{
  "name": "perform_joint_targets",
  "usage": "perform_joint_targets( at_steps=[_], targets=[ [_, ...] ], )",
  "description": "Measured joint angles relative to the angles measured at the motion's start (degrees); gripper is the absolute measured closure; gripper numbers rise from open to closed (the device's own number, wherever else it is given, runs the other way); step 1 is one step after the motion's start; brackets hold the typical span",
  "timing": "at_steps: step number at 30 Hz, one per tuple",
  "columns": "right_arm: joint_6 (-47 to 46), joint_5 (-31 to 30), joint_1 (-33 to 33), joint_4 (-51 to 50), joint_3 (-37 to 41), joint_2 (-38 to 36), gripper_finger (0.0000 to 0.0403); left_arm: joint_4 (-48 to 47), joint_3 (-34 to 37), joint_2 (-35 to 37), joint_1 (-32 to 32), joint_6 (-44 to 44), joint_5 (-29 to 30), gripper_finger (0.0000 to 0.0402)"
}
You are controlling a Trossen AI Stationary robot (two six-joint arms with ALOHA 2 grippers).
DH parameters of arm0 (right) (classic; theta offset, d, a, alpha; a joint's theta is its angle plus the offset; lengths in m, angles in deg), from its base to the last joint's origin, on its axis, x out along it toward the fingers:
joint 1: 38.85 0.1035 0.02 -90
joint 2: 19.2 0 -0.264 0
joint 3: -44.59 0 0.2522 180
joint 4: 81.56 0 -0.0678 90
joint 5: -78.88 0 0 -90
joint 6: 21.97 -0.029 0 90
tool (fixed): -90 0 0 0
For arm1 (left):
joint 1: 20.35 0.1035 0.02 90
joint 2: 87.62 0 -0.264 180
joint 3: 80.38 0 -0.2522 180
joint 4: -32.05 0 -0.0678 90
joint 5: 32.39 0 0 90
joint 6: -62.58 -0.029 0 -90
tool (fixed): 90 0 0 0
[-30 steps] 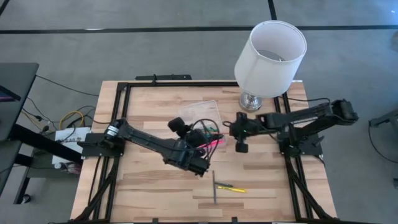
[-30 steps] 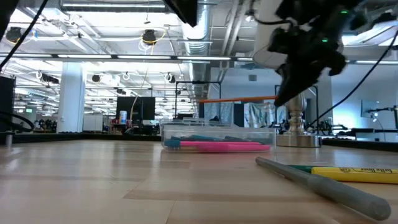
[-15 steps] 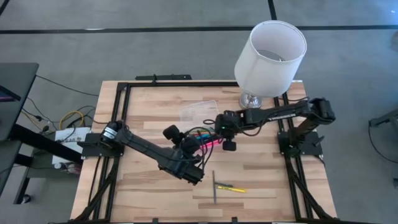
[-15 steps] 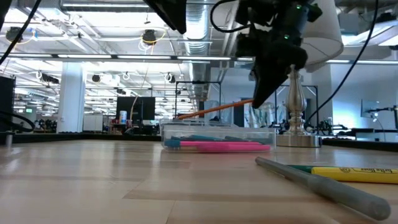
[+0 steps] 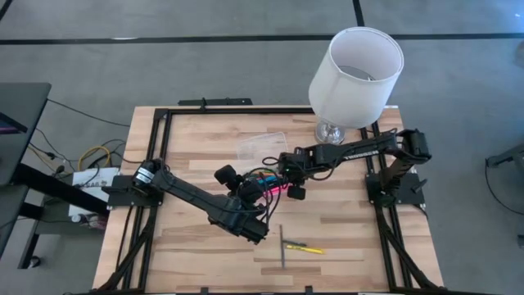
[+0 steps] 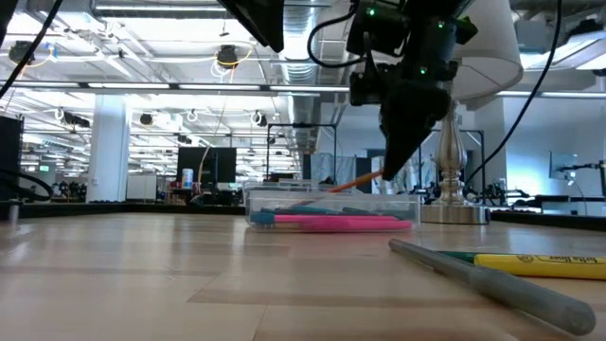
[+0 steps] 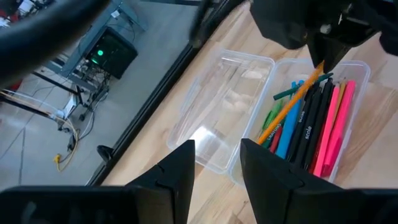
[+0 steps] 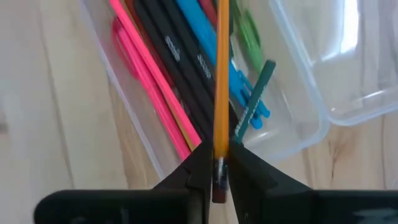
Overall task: Pick & place school supplies into a supply box
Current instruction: Put the yellow pencil into the transparent supply box
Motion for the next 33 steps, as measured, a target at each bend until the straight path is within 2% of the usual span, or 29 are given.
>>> perform_joint_targets(
  at_steps=[6, 13, 16, 25, 33],
  targets=[
    [1.36, 4.61, -0.41, 1.31, -0.02, -1.20, 0.0328, 0.00, 0.00, 0.00, 0.04, -0.04, 0.65, 0.0278],
    [1.37, 4.81, -1.27, -0.65, 0.01, -1.96, 0.0265, 0.00, 0.00, 0.00, 0.04, 0.01, 0.56, 0.0278],
    [2.24, 3.27, -1.44, -2.90, 0.01, -2.68, 0.0250, 0.00, 0.00, 0.00, 0.04, 0.05, 0.15, 0.0278],
    [9.70, 5.41, -1.33, 0.53, 0.03, -2.47, 0.0290, 0.00, 0.00, -0.02, 0.45, 0.13, 0.19, 0.0278],
    [13.57, 5.52, -2.52, 3.29, 0.04, -2.44, 0.0295, 0.00, 0.00, -0.04, 0.48, 0.18, 0.22, 0.0278]
  ],
)
